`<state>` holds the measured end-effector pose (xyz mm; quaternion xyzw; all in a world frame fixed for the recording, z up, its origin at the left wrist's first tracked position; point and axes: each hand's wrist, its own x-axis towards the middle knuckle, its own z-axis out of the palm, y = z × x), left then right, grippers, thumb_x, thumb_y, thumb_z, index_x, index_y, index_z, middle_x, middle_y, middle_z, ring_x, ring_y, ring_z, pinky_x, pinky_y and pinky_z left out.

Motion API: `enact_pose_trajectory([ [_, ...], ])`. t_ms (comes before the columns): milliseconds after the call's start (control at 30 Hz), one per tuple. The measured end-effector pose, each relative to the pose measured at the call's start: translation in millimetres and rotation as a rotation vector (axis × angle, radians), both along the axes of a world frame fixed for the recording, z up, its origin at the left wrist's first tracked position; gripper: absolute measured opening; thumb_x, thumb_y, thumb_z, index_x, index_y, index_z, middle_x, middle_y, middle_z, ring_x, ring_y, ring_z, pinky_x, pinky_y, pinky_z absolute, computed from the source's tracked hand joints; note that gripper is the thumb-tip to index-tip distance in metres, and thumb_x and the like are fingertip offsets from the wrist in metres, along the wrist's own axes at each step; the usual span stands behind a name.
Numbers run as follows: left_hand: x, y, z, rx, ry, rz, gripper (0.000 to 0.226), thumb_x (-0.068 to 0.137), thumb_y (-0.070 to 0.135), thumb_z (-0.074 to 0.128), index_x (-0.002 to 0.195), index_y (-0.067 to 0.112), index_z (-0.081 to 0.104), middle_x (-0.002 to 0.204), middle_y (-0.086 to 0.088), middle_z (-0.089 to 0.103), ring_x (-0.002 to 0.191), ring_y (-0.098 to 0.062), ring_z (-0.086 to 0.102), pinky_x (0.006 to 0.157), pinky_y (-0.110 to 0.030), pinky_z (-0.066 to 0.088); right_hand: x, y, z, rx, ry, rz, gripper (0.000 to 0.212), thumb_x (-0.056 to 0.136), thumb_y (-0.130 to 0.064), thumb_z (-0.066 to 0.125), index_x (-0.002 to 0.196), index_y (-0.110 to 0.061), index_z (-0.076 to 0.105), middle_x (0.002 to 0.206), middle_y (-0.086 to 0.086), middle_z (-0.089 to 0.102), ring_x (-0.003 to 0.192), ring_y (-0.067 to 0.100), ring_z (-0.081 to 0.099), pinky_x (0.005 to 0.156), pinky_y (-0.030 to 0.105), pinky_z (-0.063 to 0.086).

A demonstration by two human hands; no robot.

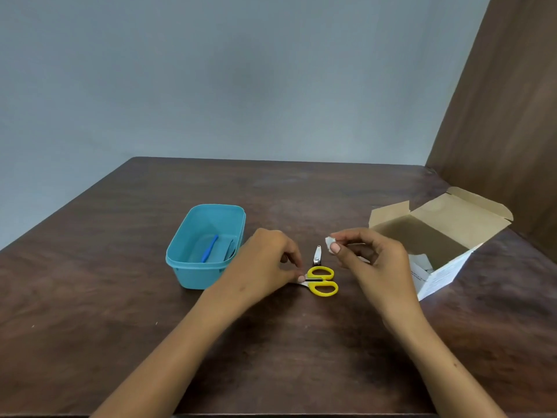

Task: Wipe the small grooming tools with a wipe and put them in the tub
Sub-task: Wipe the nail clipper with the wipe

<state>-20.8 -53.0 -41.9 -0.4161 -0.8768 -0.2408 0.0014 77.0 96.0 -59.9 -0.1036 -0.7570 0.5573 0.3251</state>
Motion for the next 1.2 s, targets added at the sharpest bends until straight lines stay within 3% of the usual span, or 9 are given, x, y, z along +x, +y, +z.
enact_pose_trajectory([
  [100, -1, 2, -6, 0.019, -0.014, -0.025, 0.028, 0.074, 0.036, 0.077, 0.097, 0.021, 0.074, 0.093, 0.004, 0.07, 0.079, -0.007, 0.06, 0.071, -0.023, 0.049, 2, 1, -2, 0.011, -0.001, 0.011, 0.019, 0.079, -0.003, 0.071, 0.076, -0.022, 0.069, 0.079, -0.004, 0.072, 0.071, 0.001, 0.067, 0.065, 0.012, 0.049],
  [300, -5, 23, -7, 0.028, 0.005, -0.025, 0.03, 0.08, 0.033, 0.071, 0.105, 0.015, 0.07, 0.097, -0.003, 0.07, 0.085, -0.015, 0.064, 0.079, -0.034, 0.055, 2, 2, -4, 0.052, -0.017, -0.04, 0.015, 0.079, -0.004, 0.071, 0.077, -0.019, 0.069, 0.078, -0.004, 0.072, 0.072, 0.003, 0.068, 0.067, 0.016, 0.052],
  [400, -8, 33, -9, 0.022, 0.024, -0.015, 0.031, 0.081, 0.034, 0.07, 0.107, 0.016, 0.07, 0.096, -0.003, 0.071, 0.082, -0.015, 0.064, 0.073, -0.025, 0.05, 3, 3, -5, 0.063, -0.026, -0.055, 0.012, 0.08, -0.007, 0.072, 0.079, -0.019, 0.07, 0.079, -0.005, 0.072, 0.073, 0.004, 0.068, 0.067, 0.016, 0.05],
  [700, -5, 49, -13, 0.095, 0.079, 0.045, 0.02, 0.076, 0.029, 0.071, 0.08, 0.01, 0.073, 0.072, -0.002, 0.068, 0.065, -0.015, 0.059, 0.056, -0.026, 0.044, 5, 3, -2, 0.056, 0.003, -0.098, 0.02, 0.079, -0.005, 0.071, 0.075, -0.024, 0.067, 0.078, -0.01, 0.071, 0.072, -0.001, 0.066, 0.065, 0.011, 0.047],
  [933, 0, 43, -10, 0.16, 0.088, 0.064, 0.013, 0.076, 0.023, 0.07, 0.082, 0.013, 0.076, 0.072, -0.002, 0.071, 0.065, -0.012, 0.062, 0.058, -0.02, 0.046, 6, 5, -2, 0.02, 0.019, -0.104, 0.016, 0.08, -0.004, 0.071, 0.078, -0.019, 0.067, 0.078, -0.008, 0.071, 0.074, 0.003, 0.067, 0.068, 0.017, 0.051],
  [1067, 11, 20, -4, 0.427, -0.133, 0.137, 0.005, 0.069, 0.017, 0.074, 0.073, 0.017, 0.077, 0.062, 0.005, 0.071, 0.06, -0.008, 0.067, 0.057, -0.013, 0.05, 7, 5, -1, -0.072, 0.059, -0.098, 0.017, 0.078, -0.001, 0.071, 0.077, -0.014, 0.061, 0.077, 0.0, 0.068, 0.072, 0.005, 0.067, 0.072, 0.024, 0.054],
  [1200, 26, 2, -3, 0.72, -0.722, 0.176, 0.006, 0.074, 0.006, 0.075, 0.08, 0.003, 0.075, 0.07, -0.016, 0.073, 0.068, -0.022, 0.072, 0.063, -0.023, 0.058, 8, 5, -1, -0.161, 0.055, -0.037, 0.014, 0.08, 0.003, 0.068, 0.077, -0.009, 0.061, 0.076, 0.006, 0.069, 0.07, 0.017, 0.07, 0.072, 0.033, 0.057],
])
